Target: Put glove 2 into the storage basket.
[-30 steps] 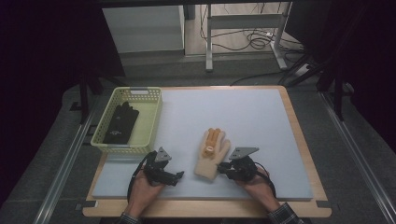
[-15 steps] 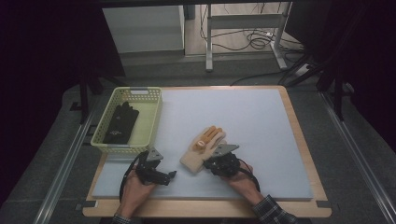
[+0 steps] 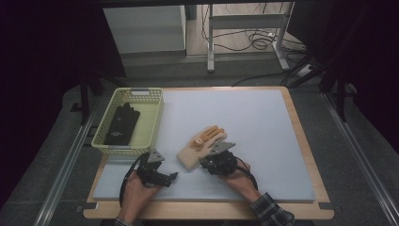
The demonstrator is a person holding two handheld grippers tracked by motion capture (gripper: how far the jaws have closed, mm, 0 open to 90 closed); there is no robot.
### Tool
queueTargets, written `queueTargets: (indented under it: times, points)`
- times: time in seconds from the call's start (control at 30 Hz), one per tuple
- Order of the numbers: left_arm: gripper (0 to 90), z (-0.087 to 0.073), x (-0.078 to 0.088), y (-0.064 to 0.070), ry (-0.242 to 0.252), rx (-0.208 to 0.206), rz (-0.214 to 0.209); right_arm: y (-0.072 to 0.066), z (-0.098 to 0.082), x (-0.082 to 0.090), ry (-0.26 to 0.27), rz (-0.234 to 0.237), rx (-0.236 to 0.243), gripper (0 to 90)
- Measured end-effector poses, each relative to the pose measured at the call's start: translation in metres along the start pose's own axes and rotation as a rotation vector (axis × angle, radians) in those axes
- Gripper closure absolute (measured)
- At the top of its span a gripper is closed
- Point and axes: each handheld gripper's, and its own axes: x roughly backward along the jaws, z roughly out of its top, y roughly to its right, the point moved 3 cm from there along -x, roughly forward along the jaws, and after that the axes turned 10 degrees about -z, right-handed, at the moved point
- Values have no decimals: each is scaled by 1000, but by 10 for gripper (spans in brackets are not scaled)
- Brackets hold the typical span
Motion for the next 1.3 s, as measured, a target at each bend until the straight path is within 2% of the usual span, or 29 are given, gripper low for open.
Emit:
queueTargets:
  times: [0.13,0.43,0.73,0.8,0.83,0.93,1.03,1.1,1.3]
  points:
    - [13,0,0,0,1,1,-1,17,-6,14,5,-38,-21,573]
    - [12,0,0,0,6,4,-4,58,-22,42,19,-120,-103,450]
    - [13,0,0,-1,7,5,-6,92,-54,65,-3,-198,-167,278]
    - [12,0,0,-1,7,5,-6,94,-57,66,-7,-208,-168,264]
    - [13,0,0,-1,7,5,-6,99,-64,68,-32,-233,-160,239]
    - [13,0,0,-1,7,5,-6,103,-70,69,-48,-246,-165,210]
    - [13,0,0,0,7,5,-6,106,-77,66,-69,-252,-171,174]
    - [14,0,0,0,6,4,-5,109,-78,66,-72,-238,-196,164]
    - [18,1,1,1,-7,-3,-3,108,-78,65,-76,-258,-194,136]
